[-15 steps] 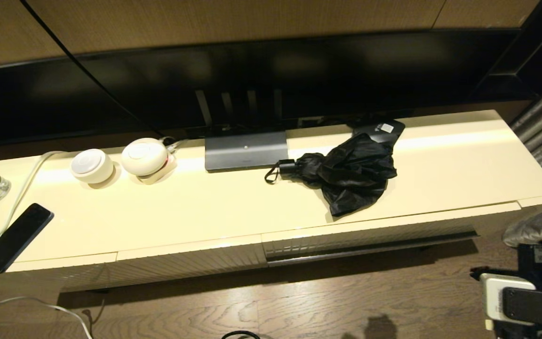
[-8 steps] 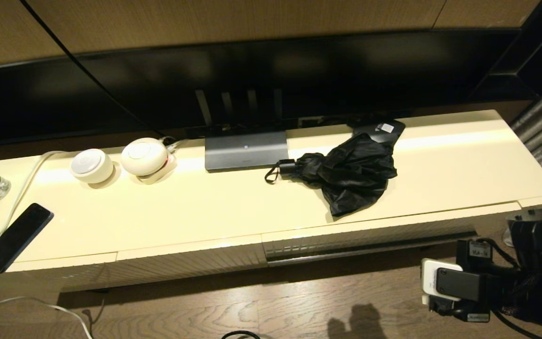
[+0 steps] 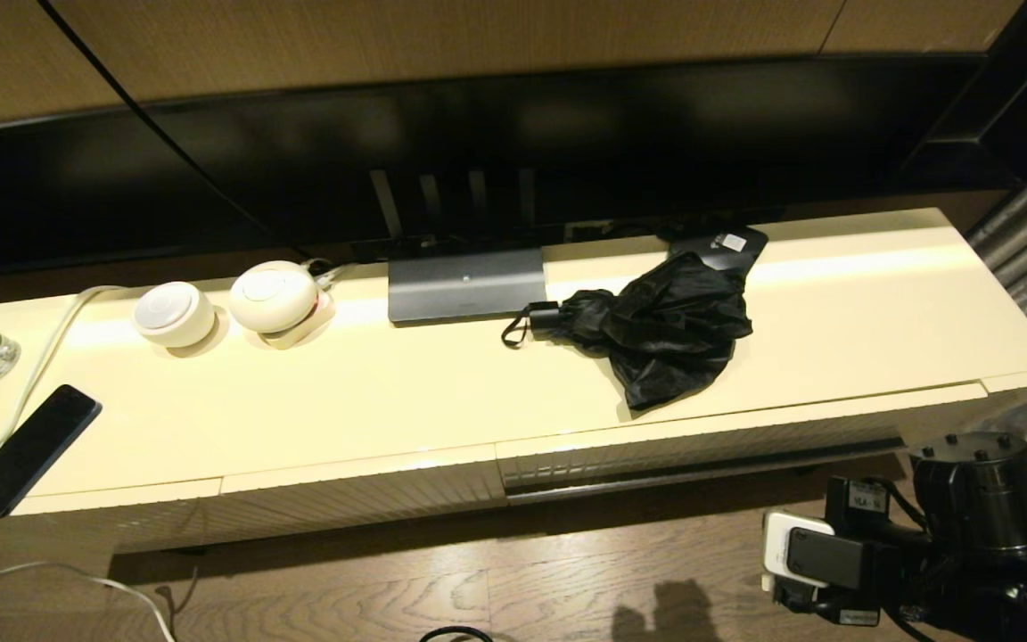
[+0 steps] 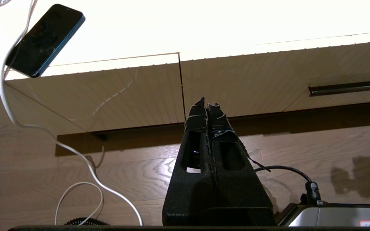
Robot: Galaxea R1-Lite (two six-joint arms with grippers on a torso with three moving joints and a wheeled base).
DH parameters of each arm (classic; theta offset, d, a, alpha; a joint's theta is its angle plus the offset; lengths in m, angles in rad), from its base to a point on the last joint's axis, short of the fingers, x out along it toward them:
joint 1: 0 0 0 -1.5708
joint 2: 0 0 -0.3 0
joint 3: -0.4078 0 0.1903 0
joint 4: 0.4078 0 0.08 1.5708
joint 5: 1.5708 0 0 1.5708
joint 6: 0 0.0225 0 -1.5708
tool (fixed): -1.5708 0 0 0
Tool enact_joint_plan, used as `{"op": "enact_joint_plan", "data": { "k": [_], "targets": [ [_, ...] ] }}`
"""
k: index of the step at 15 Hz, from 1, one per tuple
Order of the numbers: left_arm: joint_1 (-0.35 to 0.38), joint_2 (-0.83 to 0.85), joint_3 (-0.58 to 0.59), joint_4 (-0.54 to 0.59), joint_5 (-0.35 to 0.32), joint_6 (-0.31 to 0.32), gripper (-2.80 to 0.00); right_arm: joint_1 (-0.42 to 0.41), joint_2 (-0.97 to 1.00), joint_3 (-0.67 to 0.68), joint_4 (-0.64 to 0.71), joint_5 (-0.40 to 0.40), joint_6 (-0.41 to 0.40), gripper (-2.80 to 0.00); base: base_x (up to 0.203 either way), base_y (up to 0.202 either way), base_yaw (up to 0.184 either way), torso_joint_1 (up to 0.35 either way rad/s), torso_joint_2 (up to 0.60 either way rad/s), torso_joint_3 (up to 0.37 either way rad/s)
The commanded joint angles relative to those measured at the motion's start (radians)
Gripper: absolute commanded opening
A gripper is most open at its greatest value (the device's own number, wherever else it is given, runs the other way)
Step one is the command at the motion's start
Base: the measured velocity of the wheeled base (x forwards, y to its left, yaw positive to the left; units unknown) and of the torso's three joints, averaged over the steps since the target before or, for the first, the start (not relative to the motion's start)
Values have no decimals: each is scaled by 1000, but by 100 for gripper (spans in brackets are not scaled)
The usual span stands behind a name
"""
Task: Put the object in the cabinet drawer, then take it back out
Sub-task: Open the drawer
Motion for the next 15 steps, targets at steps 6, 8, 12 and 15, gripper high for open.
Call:
{"op": "enact_joint_plan", "data": {
  "k": [6,8,12,15],
  "targets": [
    [0,1,3,0,0,0,-280,8,219,111,-335,-3,-10,-280,0,0,0,0,0,0],
    [0,1,3,1,0,0,-280,11,266,127,-405,-6,-11,-280,0,0,0,0,0,0],
    [0,1,3,1,0,0,-280,10,341,142,-482,-5,-49,-280,0,0,0,0,0,0],
    [0,1,3,0,0,0,-280,4,384,140,-512,-3,-117,-280,0,0,0,0,0,0]
  ]
}}
